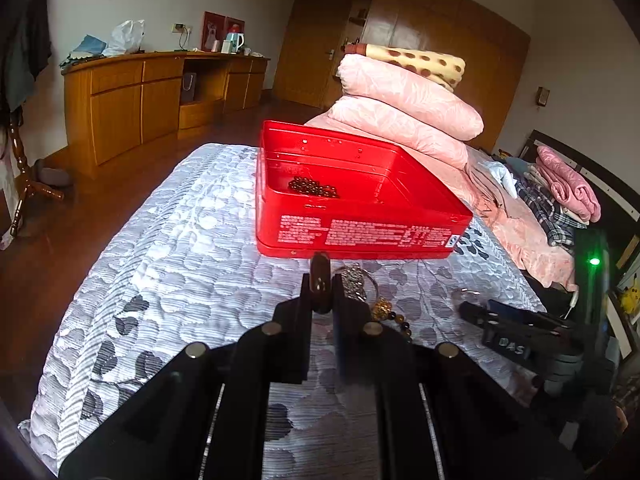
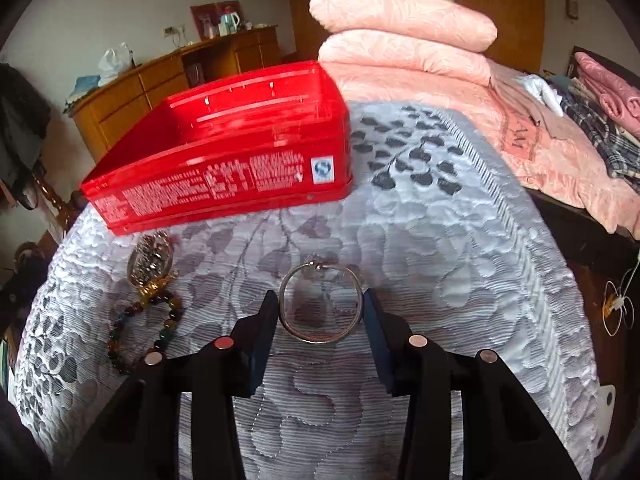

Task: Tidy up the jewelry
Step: 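Grasp and lift the bead bracelet with the left gripper while the right gripper closes on the silver hoop, then carry both held items over the red tin and open both grippers inside it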

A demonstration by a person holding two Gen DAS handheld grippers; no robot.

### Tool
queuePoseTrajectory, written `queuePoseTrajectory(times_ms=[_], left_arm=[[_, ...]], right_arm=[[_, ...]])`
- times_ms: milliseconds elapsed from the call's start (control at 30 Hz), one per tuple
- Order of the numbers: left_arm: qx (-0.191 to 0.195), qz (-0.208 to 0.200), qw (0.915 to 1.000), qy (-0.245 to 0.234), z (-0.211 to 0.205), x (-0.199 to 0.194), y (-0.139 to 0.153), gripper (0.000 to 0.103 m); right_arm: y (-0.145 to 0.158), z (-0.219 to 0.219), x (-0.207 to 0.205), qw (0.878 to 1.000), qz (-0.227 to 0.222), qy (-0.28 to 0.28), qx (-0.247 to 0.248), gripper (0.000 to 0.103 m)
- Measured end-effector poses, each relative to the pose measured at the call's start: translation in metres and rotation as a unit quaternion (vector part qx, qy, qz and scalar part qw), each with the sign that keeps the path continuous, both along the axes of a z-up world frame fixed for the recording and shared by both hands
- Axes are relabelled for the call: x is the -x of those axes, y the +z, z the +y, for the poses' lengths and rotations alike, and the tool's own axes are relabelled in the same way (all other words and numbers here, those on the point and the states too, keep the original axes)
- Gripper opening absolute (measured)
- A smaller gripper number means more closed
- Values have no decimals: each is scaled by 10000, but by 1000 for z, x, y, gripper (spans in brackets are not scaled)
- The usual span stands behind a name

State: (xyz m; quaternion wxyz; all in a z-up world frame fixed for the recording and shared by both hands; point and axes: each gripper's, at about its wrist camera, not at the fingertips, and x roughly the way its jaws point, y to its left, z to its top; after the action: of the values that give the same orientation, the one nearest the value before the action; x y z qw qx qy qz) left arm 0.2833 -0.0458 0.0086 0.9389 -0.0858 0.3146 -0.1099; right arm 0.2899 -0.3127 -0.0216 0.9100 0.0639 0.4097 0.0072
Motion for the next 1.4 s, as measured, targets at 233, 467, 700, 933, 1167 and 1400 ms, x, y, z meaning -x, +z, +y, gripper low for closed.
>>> queuePoseTrajectory(times_ms=[233, 467, 700, 933, 1167, 1400], left_arm=[[-32, -139, 9999, 16, 1, -11, 12, 8], [-33, -114, 9999, -32, -3, -17, 12, 8], [-26, -86, 9999, -76, -4, -17, 9, 8], [-39, -111, 9999, -84, -5, -19, 10, 8], [-33, -226, 9996, -136, -6, -28, 21, 8], [-149, -604, 9978, -213, -23, -66, 57, 8]], right_arm=[[23, -3, -6, 9994, -195, 171, -226, 6], [3, 1, -10, 9994, 106, 312, -57, 45], [-15, 16, -16, 9982, 306, 427, 294, 45], [-4, 10, -7, 9992, 112, 303, 225, 45], [38, 8, -7, 9980, -459, 443, 28, 45], [84, 12, -62, 9934, -995, 543, -142, 45]])
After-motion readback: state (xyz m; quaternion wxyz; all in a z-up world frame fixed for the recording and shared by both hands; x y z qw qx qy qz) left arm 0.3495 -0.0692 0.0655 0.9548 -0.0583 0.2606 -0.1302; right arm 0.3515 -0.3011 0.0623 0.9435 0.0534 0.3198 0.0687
